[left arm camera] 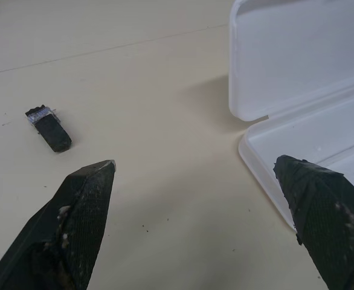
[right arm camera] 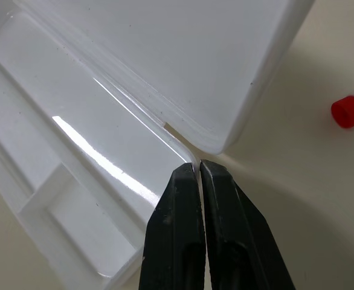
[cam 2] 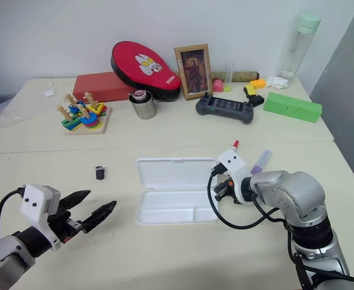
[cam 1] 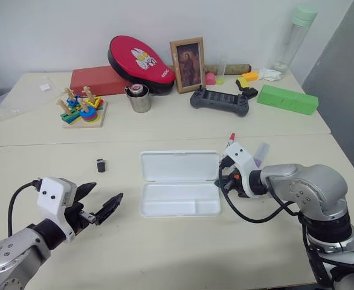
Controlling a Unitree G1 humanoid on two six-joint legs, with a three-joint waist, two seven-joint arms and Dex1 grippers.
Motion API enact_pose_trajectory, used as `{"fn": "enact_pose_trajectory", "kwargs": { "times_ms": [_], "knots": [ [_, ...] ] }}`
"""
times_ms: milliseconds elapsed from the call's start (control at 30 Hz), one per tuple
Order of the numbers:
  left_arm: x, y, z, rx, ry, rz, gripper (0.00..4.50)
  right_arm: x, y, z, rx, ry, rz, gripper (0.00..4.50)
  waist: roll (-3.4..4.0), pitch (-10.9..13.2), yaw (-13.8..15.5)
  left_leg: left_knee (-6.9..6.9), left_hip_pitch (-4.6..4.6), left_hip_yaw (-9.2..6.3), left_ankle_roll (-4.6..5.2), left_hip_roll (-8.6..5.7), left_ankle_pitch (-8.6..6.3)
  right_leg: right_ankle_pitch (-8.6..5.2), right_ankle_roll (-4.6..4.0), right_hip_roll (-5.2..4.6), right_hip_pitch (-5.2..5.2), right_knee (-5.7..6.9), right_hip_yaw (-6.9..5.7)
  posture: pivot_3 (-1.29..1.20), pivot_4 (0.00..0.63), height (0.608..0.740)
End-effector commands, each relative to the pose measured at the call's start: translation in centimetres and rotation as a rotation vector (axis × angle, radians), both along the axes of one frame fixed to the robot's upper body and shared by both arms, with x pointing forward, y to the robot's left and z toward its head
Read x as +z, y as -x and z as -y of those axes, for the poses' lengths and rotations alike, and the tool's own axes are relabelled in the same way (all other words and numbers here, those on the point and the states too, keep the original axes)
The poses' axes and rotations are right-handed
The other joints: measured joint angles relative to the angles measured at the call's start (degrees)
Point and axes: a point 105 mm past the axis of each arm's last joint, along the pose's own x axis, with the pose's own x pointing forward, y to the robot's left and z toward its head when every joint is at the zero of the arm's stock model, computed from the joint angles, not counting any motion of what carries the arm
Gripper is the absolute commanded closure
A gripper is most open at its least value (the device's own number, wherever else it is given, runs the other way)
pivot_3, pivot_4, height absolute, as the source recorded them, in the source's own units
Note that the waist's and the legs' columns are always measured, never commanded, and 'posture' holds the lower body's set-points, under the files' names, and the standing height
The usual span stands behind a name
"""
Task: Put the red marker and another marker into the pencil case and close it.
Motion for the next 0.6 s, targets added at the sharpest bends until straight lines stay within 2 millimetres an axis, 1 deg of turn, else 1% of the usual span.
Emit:
{"fn": "enact_pose_trajectory", "kwargs": {
  "times_ms": [33,133,233,267,600],
  "knots": [
    [0.12,-0.02,0.05,-0.007,-0.012,0.006,0.0,0.97,0.34,-0.05,0.021,-0.016,0.035,4.47,0.0,0.0,0.0,0.0,0.0,0.0,0.0,0.0,0.0,0.0,0.0,0.0,0.0,0.0,0.0,0.0,0.15,0.74],
    [0.1,-0.03,0.05,-0.006,-0.012,0.006,0.0,0.89,0.42,-0.06,0.024,-0.015,0.034,4.47,0.0,0.0,0.0,0.0,0.0,0.0,0.0,0.0,0.0,0.0,0.0,0.0,0.0,-0.01,0.0,0.0,0.15,0.74],
    [0.15,-0.1,0.01,-0.006,-0.014,0.008,0.0,0.65,0.3,-0.02,0.028,-0.003,0.045,4.0,0.0,0.0,0.0,0.0,0.0,0.0,0.0,0.0,0.0,0.0,0.0,0.0,0.0,-0.01,0.0,0.0,0.15,0.74],
    [0.15,-0.11,0.01,-0.006,-0.014,0.008,0.0,0.61,0.27,-0.01,0.028,-0.001,0.047,3.67,0.0,0.0,0.0,0.0,0.0,0.0,0.0,0.0,0.0,0.0,0.0,0.0,0.0,-0.01,0.0,0.0,0.15,0.74],
    [0.06,-0.11,-0.06,-0.004,-0.014,0.005,0.0,0.87,0.26,0.58,0.034,0.001,0.049,1.32,-0.01,0.0,0.0,0.0,0.0,0.0,0.0,0.0,0.0,0.0,0.0,0.0,0.01,-0.01,0.0,0.0,0.15,0.74]
  ]
}}
